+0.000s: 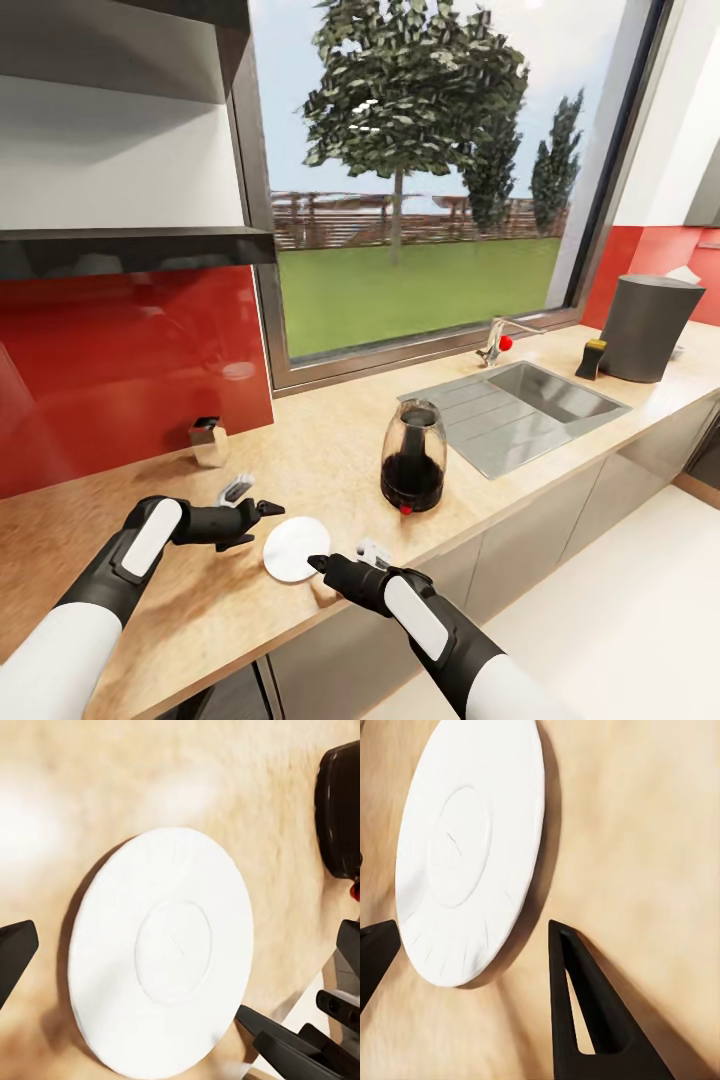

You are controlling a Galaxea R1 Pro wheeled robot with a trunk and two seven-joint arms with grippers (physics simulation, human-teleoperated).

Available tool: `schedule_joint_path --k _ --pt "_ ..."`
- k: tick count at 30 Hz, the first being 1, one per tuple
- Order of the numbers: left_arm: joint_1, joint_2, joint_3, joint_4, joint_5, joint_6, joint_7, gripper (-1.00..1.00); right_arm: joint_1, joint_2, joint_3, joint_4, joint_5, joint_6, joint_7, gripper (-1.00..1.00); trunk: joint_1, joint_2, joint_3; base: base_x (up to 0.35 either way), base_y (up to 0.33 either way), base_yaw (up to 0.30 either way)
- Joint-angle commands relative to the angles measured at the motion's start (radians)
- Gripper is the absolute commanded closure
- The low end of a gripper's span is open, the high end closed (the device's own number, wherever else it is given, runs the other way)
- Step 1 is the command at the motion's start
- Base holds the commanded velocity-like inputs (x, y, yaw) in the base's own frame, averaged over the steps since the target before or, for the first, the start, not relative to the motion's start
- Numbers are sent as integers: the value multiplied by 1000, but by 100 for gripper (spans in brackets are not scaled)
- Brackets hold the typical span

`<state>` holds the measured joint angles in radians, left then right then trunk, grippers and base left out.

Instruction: Set up a coffee station on the kitchen countertop: keep the coffee maker on the countertop, move the bottle of coffee from the kitchen shelf to the counter next to the coffee maker, place a paper coffee filter on top of the coffee maker, put the saucer next to the coffee maker with the coffee cup on the saucer, and place the electric kettle next to the coffee maker.

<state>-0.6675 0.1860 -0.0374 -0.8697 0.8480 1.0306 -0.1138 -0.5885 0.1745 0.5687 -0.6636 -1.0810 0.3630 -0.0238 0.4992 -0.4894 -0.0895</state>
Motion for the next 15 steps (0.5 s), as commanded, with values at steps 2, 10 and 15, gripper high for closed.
schedule_joint_path --k 2,10,15 --pt "-1 0 -1 0 -11 1 -10 -100 -1 0 2 52 4 5 -7 -100 1 -2 -2 0 0 0" --pt "-1 -5 -1 1 -11 0 -10 -100 -1 0 2 52 4 5 -7 -100 1 -2 -2 0 0 0" --pt "0 -22 -1 3 -12 -1 11 -100 -1 0 2 52 4 5 -7 -100 1 -2 -2 0 0 0"
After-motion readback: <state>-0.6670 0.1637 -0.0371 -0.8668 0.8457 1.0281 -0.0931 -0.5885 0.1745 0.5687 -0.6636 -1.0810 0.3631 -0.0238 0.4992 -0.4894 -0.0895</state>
